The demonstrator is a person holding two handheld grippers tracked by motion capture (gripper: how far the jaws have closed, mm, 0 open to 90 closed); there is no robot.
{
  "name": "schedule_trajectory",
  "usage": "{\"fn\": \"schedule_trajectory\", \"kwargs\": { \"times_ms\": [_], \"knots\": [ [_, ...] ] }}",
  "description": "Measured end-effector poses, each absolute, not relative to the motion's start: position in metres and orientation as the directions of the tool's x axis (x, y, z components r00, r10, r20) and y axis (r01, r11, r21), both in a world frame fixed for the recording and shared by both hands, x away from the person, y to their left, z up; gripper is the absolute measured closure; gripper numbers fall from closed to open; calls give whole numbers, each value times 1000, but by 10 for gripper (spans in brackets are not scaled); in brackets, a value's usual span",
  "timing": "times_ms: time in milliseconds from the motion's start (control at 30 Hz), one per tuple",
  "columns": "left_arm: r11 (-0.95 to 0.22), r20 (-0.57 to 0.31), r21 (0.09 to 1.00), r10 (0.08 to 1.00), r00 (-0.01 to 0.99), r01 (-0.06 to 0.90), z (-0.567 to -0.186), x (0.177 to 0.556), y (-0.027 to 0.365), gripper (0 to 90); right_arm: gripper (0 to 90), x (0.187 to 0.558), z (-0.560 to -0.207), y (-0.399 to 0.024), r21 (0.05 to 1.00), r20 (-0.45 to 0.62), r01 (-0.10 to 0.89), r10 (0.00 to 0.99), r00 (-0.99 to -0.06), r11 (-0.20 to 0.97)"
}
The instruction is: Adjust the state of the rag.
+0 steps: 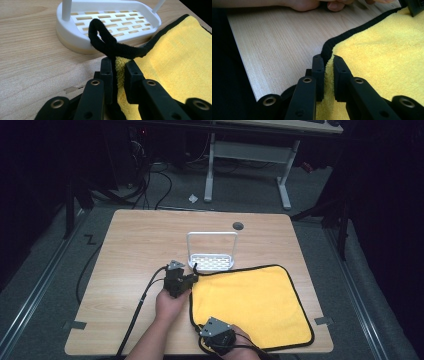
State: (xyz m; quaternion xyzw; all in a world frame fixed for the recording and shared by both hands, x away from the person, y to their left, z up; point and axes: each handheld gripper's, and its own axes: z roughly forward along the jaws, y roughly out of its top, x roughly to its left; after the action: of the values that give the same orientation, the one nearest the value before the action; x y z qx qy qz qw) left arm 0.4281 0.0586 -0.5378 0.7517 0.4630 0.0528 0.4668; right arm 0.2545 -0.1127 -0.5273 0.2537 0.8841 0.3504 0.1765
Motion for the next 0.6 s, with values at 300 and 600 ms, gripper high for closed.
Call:
{"fn": "schedule_trajectory", "kwargs": {
  "times_ms": [300,600],
  "knots": [
    [-122,-360,758,741,567,641,-537,427,61,788,825,251,-521,-115,746,-141,294,573,-807,598],
    [5,-468,752,707,530,659,-533,426,77,805,825,244,-502,-108,771,-212,215,561,-800,599]
  ]
}}
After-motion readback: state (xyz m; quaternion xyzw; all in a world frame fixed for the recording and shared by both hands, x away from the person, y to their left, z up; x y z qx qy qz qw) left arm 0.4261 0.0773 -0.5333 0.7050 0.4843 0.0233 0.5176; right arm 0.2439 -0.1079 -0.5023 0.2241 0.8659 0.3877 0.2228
